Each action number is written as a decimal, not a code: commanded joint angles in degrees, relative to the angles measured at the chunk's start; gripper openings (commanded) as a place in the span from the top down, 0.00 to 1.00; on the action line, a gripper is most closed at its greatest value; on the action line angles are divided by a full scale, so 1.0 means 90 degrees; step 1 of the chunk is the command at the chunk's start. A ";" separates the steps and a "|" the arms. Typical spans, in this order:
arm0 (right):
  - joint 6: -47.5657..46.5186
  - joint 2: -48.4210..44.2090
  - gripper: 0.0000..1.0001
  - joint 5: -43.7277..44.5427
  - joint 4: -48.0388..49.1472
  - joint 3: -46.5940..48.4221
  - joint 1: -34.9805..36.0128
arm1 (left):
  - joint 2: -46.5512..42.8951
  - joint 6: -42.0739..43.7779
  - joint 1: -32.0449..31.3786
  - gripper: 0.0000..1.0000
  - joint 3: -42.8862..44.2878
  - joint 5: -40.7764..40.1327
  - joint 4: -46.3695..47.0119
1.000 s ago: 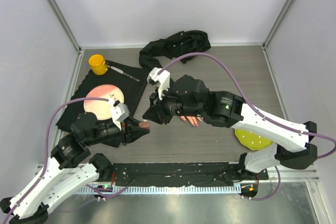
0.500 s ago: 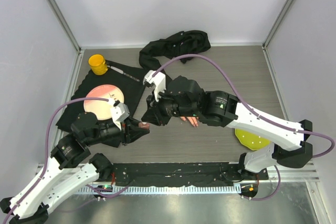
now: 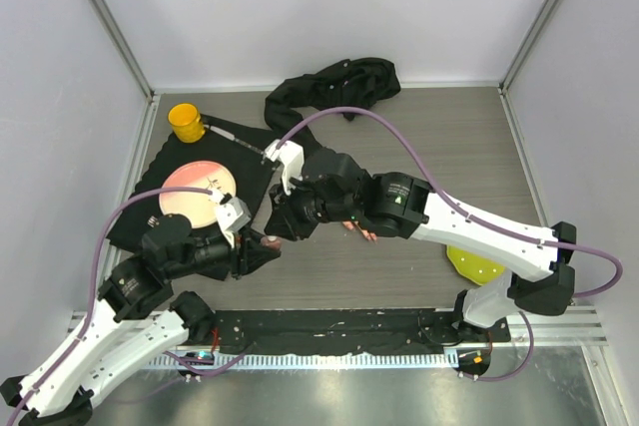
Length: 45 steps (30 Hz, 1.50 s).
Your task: Paint the nails
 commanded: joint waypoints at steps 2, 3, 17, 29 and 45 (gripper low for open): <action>0.0902 -0.0078 0.99 0.1232 0.0949 -0.0683 0.0394 | -0.0266 0.0015 0.0015 1.00 0.0141 -0.0380 0.0839; 0.1251 -0.0030 0.99 0.1488 0.1067 -0.0722 0.0502 | -0.0305 0.0005 0.0015 1.00 0.0141 -0.0545 0.0859; 0.2632 0.1016 0.96 0.4625 0.0091 0.0420 0.1490 | -0.0511 0.0064 0.0034 1.00 0.0083 -0.0752 0.0996; 0.1968 0.0665 0.69 0.4352 0.0374 0.0205 0.1490 | -0.0511 0.0074 0.0034 1.00 0.0082 -0.0801 0.0947; 0.0981 -0.0585 0.19 0.3161 0.0326 -0.0263 0.1490 | -0.0491 0.0044 0.0044 1.00 0.0121 -0.0820 0.0937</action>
